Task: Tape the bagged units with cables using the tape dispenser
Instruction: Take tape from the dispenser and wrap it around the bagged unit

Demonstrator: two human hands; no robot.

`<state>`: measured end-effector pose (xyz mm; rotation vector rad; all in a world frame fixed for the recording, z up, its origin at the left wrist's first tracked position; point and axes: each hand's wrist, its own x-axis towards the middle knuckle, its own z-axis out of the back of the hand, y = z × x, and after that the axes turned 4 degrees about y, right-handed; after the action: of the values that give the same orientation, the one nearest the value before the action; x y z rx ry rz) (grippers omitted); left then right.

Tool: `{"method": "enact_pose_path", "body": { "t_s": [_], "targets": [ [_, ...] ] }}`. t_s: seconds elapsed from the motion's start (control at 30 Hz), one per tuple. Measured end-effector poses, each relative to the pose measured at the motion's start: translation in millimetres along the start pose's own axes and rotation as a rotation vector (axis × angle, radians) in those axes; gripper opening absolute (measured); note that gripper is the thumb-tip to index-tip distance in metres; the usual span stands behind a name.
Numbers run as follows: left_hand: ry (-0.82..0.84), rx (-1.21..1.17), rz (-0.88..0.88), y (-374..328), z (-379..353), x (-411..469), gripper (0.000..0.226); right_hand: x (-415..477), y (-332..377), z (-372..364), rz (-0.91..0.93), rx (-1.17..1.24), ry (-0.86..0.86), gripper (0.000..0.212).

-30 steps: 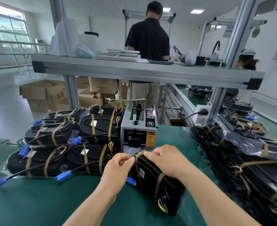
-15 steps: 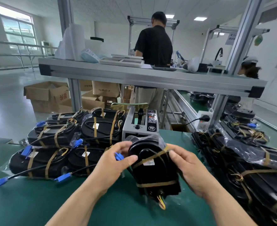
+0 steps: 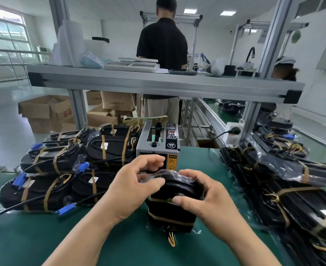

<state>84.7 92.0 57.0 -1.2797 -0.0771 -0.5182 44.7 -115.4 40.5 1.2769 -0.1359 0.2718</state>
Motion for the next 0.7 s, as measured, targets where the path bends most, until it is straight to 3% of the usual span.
{"method": "enact_pose_path", "body": {
  "t_s": [0.17,0.27,0.4,0.47,0.7],
  "targets": [
    [0.098,0.008,-0.077,-18.2,-1.4,16.0,0.015,3.7,0.2,-1.7,-0.053,0.074,0.093,0.069],
    [0.138,-0.010,-0.078,-19.5,-0.8,21.8,0.012,5.1,1.4,-1.8,-0.059,0.066,0.139,0.071],
    [0.099,-0.297,0.137,-16.6,-8.8,23.5,0.017,6.0,4.4,2.0,-0.076,-0.008,0.169,0.065],
    [0.116,-0.331,0.175,-16.9,-8.9,23.3,0.017,6.7,5.0,3.1,-0.103,0.025,0.191,0.066],
    [0.500,0.151,-0.022,-38.1,19.7,38.7,0.035,8.9,4.4,5.9,-0.147,0.084,0.220,0.066]
  ]
}}
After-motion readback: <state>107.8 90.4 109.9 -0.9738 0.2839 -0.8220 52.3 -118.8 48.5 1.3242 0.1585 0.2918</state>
